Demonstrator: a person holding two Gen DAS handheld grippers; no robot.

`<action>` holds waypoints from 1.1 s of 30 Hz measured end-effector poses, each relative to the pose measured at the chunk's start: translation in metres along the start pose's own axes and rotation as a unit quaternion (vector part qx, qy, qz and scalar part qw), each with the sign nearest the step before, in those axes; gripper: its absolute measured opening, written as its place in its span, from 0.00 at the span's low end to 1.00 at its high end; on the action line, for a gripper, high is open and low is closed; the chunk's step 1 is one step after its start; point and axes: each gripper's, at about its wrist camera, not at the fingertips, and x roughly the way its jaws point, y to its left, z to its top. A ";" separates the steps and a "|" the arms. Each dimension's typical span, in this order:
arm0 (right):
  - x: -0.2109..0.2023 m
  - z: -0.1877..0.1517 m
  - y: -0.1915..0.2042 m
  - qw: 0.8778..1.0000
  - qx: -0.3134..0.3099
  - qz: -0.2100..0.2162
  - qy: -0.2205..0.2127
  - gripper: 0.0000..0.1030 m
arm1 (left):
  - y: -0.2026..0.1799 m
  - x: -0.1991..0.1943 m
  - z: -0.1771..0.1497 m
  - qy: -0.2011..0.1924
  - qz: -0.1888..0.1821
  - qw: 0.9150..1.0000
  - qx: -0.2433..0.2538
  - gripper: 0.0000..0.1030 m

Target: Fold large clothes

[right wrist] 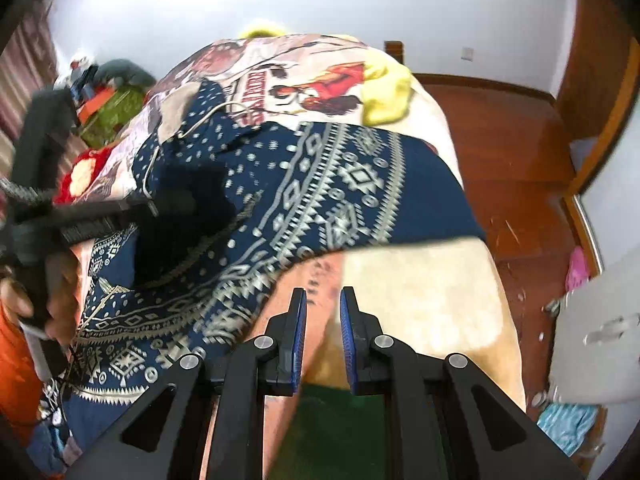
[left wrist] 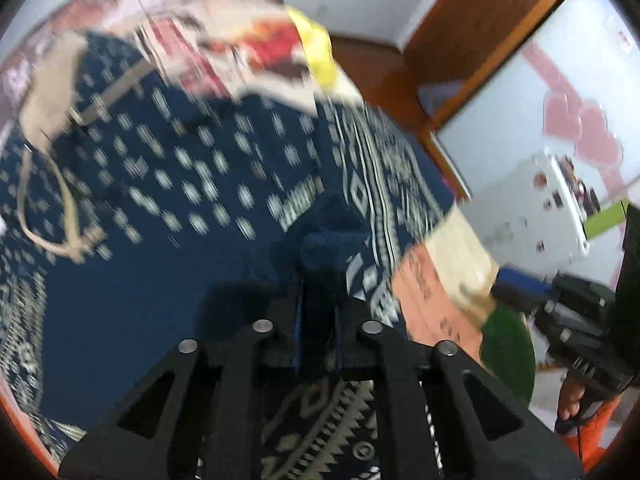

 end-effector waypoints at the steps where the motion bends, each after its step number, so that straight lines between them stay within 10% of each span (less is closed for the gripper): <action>1: -0.002 -0.003 -0.007 1.000 0.011 0.002 -0.001 0.13 | -0.001 0.001 -0.003 0.009 -0.001 1.000 0.001 0.20; 10: -0.001 -0.010 -0.059 0.989 0.138 0.050 -0.006 0.13 | 0.015 -0.074 -0.007 -0.085 0.005 0.996 -0.003 0.59; 14: 0.007 -0.006 -0.077 0.978 0.191 0.086 0.000 0.13 | 0.032 -0.084 0.003 -0.115 0.071 0.991 -0.002 0.65; 22: 0.042 0.011 -0.120 0.942 0.311 0.127 0.018 0.13 | 0.085 -0.011 -0.007 -0.029 0.159 0.986 -0.031 0.65; 33: 0.103 0.033 -0.141 0.919 0.374 0.105 0.061 0.13 | 0.100 0.007 -0.016 -0.019 0.121 0.991 -0.053 0.65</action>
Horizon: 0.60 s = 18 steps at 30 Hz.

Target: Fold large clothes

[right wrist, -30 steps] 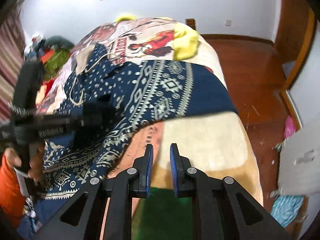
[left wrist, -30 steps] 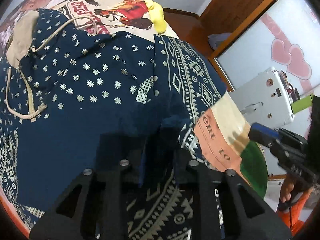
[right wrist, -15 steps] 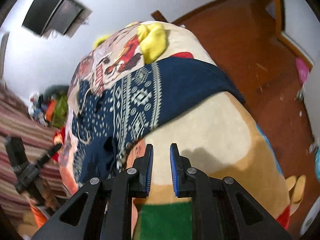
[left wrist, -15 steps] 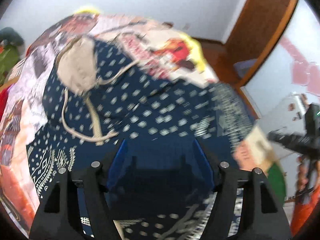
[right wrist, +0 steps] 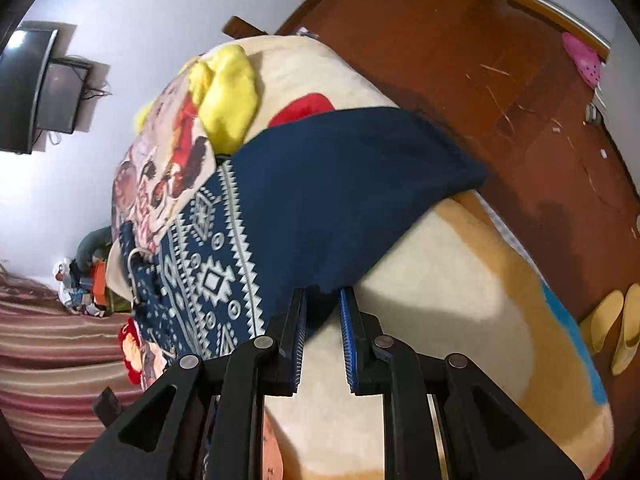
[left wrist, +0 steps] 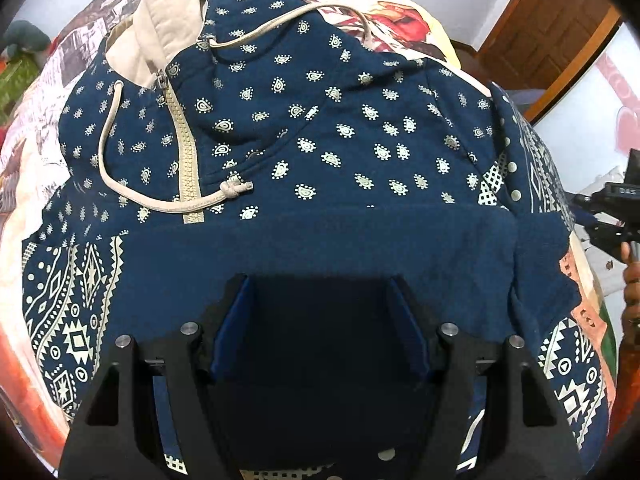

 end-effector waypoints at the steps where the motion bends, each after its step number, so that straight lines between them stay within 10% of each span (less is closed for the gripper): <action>1: 0.004 0.001 -0.001 1.000 0.008 0.002 0.000 0.13 | 0.000 0.000 0.000 -0.001 -0.001 1.000 -0.001 0.65; 9: 0.023 0.010 -0.017 0.998 0.051 0.029 0.002 0.13 | 0.007 -0.001 -0.006 -0.008 -0.015 1.000 -0.011 0.67; 18: 0.019 0.004 0.014 0.997 -0.034 -0.021 -0.060 0.08 | 0.020 -0.016 -0.011 -0.031 -0.011 0.999 -0.036 0.67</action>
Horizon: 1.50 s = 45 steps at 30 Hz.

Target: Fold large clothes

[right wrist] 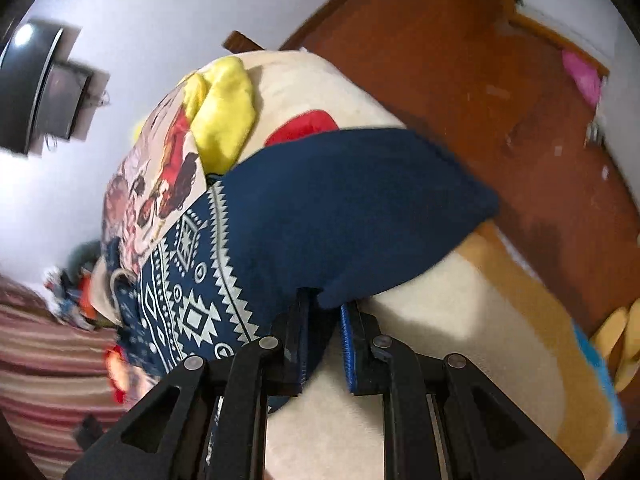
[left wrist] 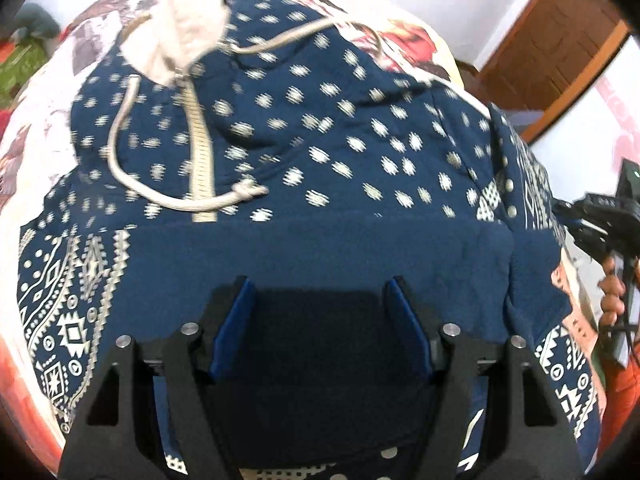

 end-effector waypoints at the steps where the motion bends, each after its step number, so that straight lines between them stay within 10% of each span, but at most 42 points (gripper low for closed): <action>1: -0.005 -0.001 0.005 1.000 -0.010 0.000 -0.009 0.07 | 0.004 -0.006 0.000 -0.010 0.000 1.000 -0.008 0.67; 15: -0.070 -0.052 0.126 0.976 -0.164 0.141 -0.026 0.03 | 0.046 -0.080 -0.009 -0.099 0.028 0.994 -0.047 0.67; 21: -0.070 -0.087 0.176 0.968 -0.212 0.133 -0.039 0.03 | 0.053 -0.089 -0.018 -0.104 0.021 0.993 -0.050 0.67; 33: -0.083 -0.041 0.038 0.999 -0.038 0.031 0.005 0.03 | -0.032 -0.074 0.013 -0.071 0.003 0.996 0.050 0.67; 39: -0.089 -0.039 -0.022 0.999 -0.036 -0.019 0.025 0.03 | -0.142 -0.033 0.031 0.001 -0.074 0.987 0.139 0.67; 45: -0.077 -0.041 -0.035 0.993 -0.092 -0.049 0.051 0.03 | -0.219 0.024 0.032 0.044 -0.056 0.974 0.217 0.67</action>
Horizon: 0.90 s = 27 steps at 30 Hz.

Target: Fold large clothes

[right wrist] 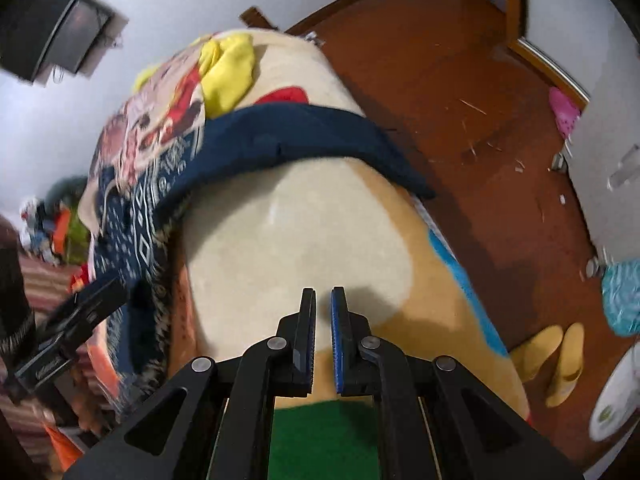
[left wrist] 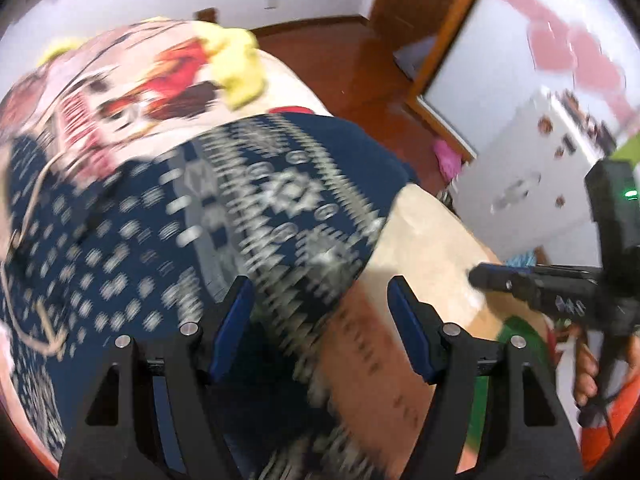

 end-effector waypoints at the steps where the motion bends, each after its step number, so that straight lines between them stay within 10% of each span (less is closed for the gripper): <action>1: 0.003 0.001 0.001 1.000 -0.008 0.002 0.006 0.03 | -0.006 0.008 0.005 0.001 0.014 1.000 0.005 0.67; 6: 0.007 0.002 0.000 1.000 -0.010 0.026 0.013 0.03 | -0.025 0.032 0.038 -0.017 0.088 0.996 0.024 0.60; 10: 0.007 0.000 -0.009 0.999 0.010 0.045 0.011 0.03 | -0.042 0.039 0.052 -0.032 0.124 0.990 0.065 0.03; 27: 0.018 0.014 0.063 0.994 -0.008 0.105 0.008 0.03 | 0.013 -0.100 -0.002 -0.120 0.022 0.993 0.003 0.03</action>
